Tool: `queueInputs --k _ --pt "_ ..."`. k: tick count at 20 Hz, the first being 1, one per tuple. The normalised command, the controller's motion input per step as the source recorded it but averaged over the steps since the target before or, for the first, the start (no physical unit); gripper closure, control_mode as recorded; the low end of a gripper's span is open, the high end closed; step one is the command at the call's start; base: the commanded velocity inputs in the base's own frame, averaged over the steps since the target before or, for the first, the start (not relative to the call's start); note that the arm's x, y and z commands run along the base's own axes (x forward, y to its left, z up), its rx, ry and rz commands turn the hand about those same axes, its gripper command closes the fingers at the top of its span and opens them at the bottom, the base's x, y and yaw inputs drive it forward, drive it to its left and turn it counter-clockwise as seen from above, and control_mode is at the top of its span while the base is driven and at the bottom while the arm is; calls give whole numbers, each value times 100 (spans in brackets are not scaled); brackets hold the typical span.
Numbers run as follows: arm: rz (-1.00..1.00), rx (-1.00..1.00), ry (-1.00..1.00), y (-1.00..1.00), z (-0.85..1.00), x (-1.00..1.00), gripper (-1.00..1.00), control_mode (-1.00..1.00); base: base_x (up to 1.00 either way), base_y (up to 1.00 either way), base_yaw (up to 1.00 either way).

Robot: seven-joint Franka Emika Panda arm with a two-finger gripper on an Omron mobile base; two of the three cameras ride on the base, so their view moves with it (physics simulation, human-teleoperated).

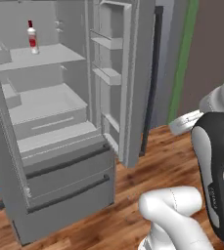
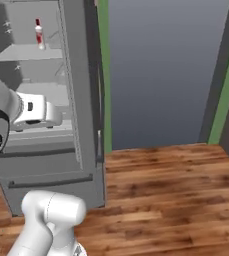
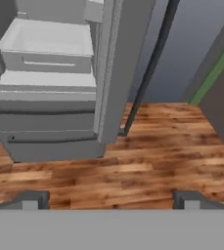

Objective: Place the liquor on the top shelf of the fridge to keep it out of children's reach, and place the orange and apple on lower shelves for easy access.

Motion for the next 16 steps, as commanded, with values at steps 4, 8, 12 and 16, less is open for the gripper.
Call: queueInputs --k 4,8,12,16 --pt "0 0 0 0 0 0 -100 100 3 -66 -52" --pt "0 0 0 0 0 0 -100 100 0 -72 -62" --pt "0 0 0 0 0 0 -100 100 2 -67 -68" --pt "0 0 0 0 0 0 -100 100 6 -72 -67"
